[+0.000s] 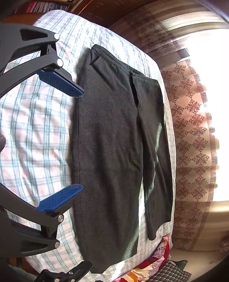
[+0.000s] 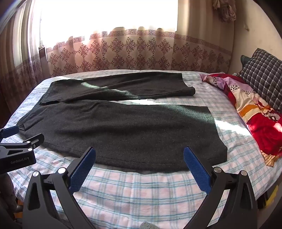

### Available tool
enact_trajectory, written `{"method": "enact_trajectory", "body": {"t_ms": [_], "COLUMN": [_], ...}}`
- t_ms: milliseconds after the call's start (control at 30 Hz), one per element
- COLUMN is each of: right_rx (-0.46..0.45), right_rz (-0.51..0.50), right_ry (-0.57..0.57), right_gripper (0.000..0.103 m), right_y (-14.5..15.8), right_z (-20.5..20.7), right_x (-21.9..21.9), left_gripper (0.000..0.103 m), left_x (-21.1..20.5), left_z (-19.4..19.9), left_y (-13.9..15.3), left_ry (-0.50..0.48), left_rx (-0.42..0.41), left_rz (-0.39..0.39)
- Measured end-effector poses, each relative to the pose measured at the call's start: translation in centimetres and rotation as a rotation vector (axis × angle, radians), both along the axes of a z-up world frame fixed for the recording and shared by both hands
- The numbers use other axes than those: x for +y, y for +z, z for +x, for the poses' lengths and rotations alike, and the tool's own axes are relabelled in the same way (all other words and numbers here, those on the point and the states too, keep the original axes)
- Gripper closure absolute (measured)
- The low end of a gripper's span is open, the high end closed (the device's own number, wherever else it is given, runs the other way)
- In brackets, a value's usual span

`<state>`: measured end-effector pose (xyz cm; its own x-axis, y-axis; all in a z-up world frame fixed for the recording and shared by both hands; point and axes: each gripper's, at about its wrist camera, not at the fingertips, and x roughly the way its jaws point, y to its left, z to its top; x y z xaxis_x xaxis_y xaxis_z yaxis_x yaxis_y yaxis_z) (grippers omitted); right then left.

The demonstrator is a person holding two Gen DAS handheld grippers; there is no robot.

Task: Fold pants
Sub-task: 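Move both tools over the dark grey pants toward the waistband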

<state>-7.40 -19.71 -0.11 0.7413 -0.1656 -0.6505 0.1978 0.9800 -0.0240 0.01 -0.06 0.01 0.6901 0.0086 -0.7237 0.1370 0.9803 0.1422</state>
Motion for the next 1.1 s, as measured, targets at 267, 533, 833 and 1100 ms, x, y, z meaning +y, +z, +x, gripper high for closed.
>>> {"method": "enact_trajectory", "body": {"t_ms": [267,533,833,1100], "right_rx": [-0.001,0.024,0.039,0.059], "right_rz": [-0.001,0.023,0.037,0.054], "right_ry": [-0.001,-0.011,-0.006,0.002], "right_gripper": [0.005,0.005,0.005,0.005], "right_y": [-0.1,-0.7,-1.8,-2.3], "right_z": [0.0,0.4,0.6,0.8], "right_x": [0.1,0.4,-0.9,-0.9], "left_gripper": [0.002,0.002,0.002,0.002], "left_x": [0.4,1.2,2.2,2.7], "left_z": [0.2,0.7,1.6,2.0], "left_y": [-0.7,-1.3,-2.3,-3.0], "left_ry": [0.009,0.027,0.069,0.081], "left_rx": [0.018,0.040,0.089,0.107], "left_rz": [-0.016,-0.026,-0.039,-0.040]}}
